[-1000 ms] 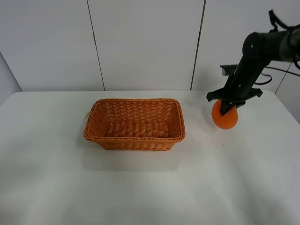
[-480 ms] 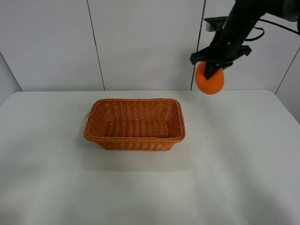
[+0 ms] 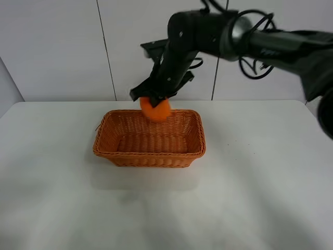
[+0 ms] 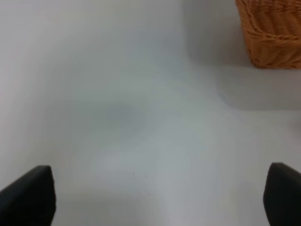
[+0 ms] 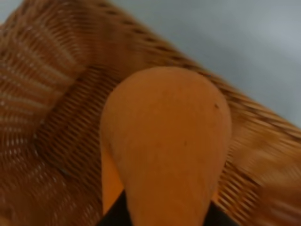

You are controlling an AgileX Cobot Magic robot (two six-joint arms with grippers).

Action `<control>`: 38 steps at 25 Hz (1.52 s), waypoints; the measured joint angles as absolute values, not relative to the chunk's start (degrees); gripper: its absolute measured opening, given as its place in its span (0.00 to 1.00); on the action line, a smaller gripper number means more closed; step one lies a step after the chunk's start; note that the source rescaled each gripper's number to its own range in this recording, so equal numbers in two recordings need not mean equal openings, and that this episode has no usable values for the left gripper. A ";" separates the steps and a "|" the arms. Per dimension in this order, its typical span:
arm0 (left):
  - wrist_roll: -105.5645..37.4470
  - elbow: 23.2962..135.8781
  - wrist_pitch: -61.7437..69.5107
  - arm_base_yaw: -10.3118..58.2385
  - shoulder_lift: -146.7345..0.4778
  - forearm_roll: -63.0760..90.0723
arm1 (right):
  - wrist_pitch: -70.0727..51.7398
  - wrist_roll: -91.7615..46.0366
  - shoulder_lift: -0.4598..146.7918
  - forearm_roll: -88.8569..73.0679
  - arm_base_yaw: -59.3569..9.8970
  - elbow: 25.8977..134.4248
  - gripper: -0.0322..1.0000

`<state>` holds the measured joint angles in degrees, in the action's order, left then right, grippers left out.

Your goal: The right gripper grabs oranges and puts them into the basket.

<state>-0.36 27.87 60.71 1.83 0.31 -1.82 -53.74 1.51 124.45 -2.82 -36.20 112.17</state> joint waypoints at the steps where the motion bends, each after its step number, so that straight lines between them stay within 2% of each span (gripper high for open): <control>1: -0.36 27.87 60.71 1.83 0.31 -1.82 | -52.57 1.59 126.26 -2.88 -36.60 112.17 0.04; 6: -0.36 27.87 60.71 1.83 0.31 -1.82 | -48.78 1.88 132.81 -2.87 -36.88 112.17 0.04; 7: -0.36 27.87 60.71 1.83 0.31 -1.82 | -48.78 2.11 133.49 -2.87 -36.88 112.17 0.08; 9: -0.36 27.87 60.71 1.83 0.31 -1.82 | -48.78 2.53 134.06 -2.93 -36.88 112.17 0.25; 12: -0.36 27.87 60.71 1.83 0.31 -1.82 | -49.24 2.59 134.07 -2.97 -36.88 112.46 0.72; 14: -0.36 27.87 60.71 1.83 0.31 -1.82 | -50.98 2.59 134.07 -2.97 -36.88 113.32 0.89; 15: -0.36 27.87 60.71 1.83 0.31 -1.82 | -52.29 2.59 134.07 -2.97 -36.88 114.18 0.94; 18: -0.36 27.87 60.71 1.83 0.31 -1.82 | -57.88 2.59 134.07 -2.97 -36.88 118.65 0.99; 22: -0.36 27.87 60.71 1.83 0.31 -1.82 | -67.73 2.59 134.00 -2.61 -36.27 127.80 1.00; 27: -0.36 27.87 60.71 1.83 0.31 -1.82 | -69.09 2.59 132.62 -1.87 -32.99 134.01 1.00; 31: -0.36 27.87 60.71 1.83 0.31 -1.82 | -69.80 2.59 132.18 -1.87 -27.55 134.23 1.00; 38: -0.36 27.87 60.71 1.83 0.31 -1.82 | -69.80 2.10 132.18 -1.41 -13.69 134.23 1.00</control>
